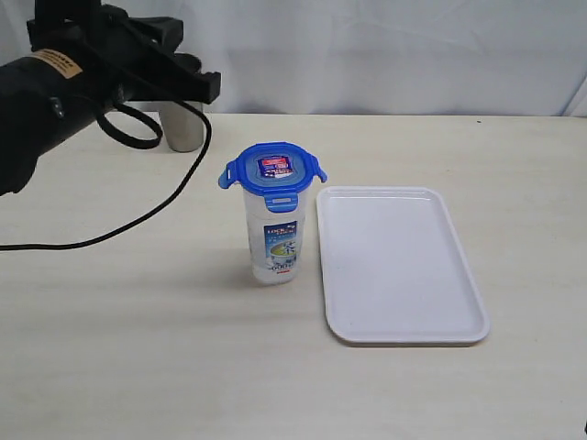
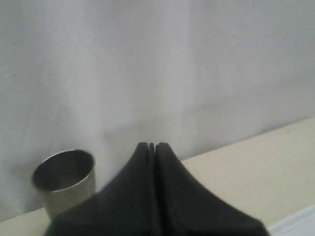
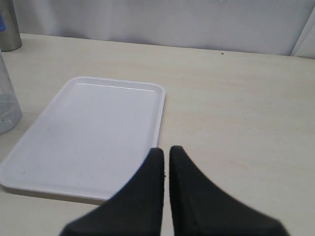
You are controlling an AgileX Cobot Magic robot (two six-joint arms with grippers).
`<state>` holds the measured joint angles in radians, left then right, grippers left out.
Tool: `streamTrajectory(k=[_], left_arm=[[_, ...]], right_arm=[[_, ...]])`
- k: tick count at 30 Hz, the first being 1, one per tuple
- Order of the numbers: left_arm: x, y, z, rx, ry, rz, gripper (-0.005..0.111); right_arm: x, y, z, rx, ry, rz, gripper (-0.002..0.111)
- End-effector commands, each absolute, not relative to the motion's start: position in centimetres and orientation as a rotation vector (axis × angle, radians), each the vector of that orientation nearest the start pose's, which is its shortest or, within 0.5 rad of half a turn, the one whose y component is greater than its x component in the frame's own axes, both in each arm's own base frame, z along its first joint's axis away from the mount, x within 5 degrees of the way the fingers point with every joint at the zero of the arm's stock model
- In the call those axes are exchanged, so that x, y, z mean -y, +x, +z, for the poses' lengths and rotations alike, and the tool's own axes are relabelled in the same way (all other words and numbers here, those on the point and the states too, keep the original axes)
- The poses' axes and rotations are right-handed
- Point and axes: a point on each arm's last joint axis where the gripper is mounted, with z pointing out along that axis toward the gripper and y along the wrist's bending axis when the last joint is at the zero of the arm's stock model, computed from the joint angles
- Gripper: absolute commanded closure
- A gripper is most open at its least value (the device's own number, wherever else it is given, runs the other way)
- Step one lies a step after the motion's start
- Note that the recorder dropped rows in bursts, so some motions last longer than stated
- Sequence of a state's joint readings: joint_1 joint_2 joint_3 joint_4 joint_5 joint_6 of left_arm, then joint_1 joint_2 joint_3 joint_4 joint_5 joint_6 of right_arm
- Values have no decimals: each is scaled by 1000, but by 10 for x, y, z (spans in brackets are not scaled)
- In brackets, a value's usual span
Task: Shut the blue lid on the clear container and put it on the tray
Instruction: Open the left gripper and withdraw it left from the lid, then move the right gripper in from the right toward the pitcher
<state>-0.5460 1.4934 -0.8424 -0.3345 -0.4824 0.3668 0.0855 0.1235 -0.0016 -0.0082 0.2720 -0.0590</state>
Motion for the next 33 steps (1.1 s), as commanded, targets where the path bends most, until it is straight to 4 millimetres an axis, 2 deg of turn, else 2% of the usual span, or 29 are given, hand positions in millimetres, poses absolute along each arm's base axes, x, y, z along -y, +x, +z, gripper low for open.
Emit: streamTrajectory(k=[1, 4, 8, 10, 15, 18, 21, 29, 33], left_arm=[[173, 281, 292, -1517, 482, -417, 107], [180, 275, 294, -1471, 555, -536, 107], [172, 278, 291, -1494, 536, -599, 107], [160, 280, 283, -1514, 495, -598, 107], [116, 274, 248, -1545, 430, -552, 107], [106, 258, 236, -1480, 503, -648, 107], [105, 242, 231, -1394, 671, -719, 107], [106, 229, 205, -1505, 1041, -649, 107], [106, 228, 202, -1506, 1080, -655, 107]], right_arm=[[-5, 63, 182, -1867, -133, 12, 104], [-5, 63, 182, -1867, -133, 12, 104], [-5, 63, 182, -1867, -133, 12, 104], [-5, 63, 182, -1867, -133, 12, 104], [-5, 63, 182, -1867, -133, 12, 104], [-5, 63, 182, -1867, -133, 12, 104], [-5, 63, 182, -1867, -133, 12, 104], [-5, 63, 182, -1867, -133, 12, 104], [-5, 63, 182, -1867, -133, 12, 104]])
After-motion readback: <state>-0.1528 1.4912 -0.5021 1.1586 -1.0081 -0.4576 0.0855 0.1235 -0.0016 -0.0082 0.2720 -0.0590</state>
